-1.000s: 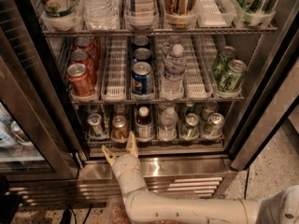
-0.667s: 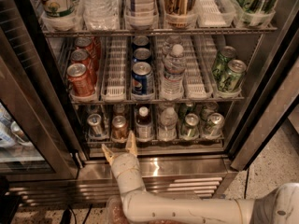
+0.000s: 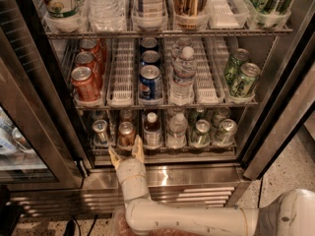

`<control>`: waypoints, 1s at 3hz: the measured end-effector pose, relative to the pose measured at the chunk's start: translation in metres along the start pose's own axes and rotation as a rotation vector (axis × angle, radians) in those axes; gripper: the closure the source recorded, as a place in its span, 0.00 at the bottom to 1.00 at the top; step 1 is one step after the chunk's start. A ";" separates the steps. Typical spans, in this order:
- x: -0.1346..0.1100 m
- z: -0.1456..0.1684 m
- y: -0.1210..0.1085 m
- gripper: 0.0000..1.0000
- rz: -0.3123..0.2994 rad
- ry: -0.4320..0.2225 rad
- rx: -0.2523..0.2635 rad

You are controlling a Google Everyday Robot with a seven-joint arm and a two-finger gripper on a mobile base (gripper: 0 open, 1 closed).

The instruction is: Pick orange can from bottom shelf of fridge

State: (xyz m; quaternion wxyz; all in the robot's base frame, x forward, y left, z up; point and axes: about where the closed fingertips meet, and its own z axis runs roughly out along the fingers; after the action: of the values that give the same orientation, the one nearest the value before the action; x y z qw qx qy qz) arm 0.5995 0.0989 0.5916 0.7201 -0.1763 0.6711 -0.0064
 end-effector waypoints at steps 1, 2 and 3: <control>0.001 0.006 -0.008 0.27 -0.008 -0.011 0.041; 0.003 0.012 -0.012 0.30 -0.012 -0.016 0.068; 0.005 0.017 -0.013 0.33 -0.007 -0.014 0.081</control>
Offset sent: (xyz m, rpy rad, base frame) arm 0.0213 -0.0129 -0.0012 -0.0030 -0.0487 -0.0894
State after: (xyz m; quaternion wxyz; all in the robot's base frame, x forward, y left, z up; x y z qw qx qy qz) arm 0.6196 0.0895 0.5905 0.7314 -0.1495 0.6645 -0.0351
